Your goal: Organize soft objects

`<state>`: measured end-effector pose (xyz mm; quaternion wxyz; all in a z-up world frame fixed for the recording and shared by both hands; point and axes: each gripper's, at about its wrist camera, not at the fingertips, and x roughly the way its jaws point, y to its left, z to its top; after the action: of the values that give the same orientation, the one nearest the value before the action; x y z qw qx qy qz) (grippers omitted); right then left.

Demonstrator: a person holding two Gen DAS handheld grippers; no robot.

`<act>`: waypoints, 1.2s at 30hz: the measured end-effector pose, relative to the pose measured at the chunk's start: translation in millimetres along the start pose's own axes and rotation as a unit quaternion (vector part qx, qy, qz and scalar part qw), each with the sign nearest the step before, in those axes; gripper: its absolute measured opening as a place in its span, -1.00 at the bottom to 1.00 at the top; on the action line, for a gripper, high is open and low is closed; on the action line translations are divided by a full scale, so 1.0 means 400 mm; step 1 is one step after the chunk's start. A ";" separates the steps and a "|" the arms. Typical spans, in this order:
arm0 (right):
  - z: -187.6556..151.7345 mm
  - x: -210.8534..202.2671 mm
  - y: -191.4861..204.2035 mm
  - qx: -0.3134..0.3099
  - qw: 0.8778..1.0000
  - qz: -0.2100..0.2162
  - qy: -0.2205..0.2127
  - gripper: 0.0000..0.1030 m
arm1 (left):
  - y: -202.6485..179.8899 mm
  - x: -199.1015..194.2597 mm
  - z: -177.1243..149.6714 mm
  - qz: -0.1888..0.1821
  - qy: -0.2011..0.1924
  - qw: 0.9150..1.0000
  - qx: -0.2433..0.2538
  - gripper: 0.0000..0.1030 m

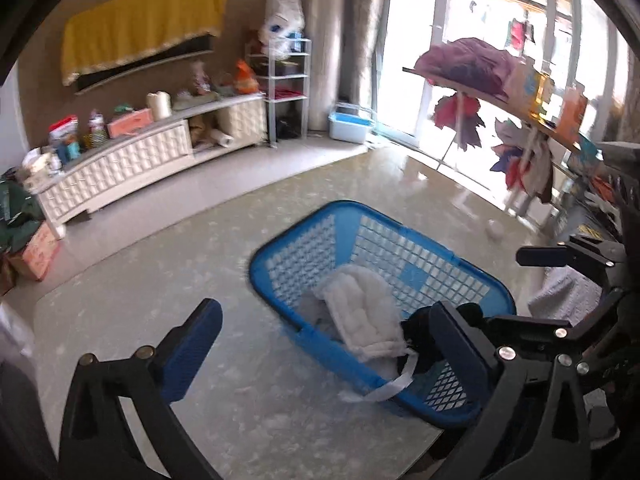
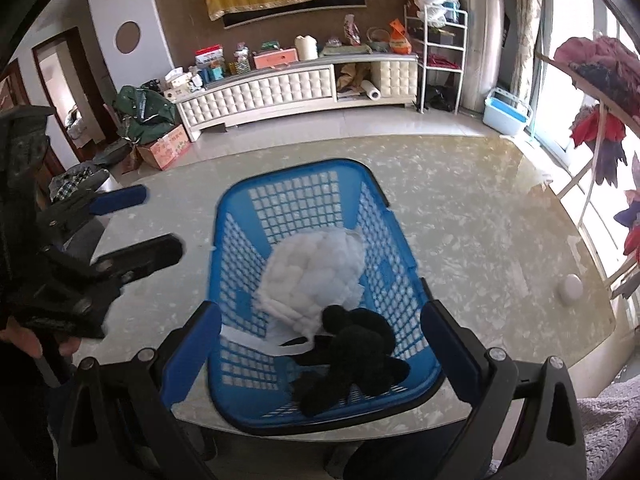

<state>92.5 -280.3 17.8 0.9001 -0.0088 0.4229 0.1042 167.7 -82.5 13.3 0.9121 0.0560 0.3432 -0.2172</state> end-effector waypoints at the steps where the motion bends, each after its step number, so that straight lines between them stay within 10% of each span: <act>1: 0.000 -0.004 0.010 -0.004 1.000 0.001 -0.003 0.94 | 0.005 -0.020 -0.008 0.006 -0.006 1.000 -0.005 1.00; 36: -0.032 -0.068 0.190 -0.063 0.996 -0.001 -0.063 0.94 | 0.044 -0.206 -0.120 0.034 -0.026 0.998 -0.051 1.00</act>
<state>51.1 -212.0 35.7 0.9227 -0.0592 0.3582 0.1296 91.1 -25.0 29.6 0.9293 0.0159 0.3278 -0.1696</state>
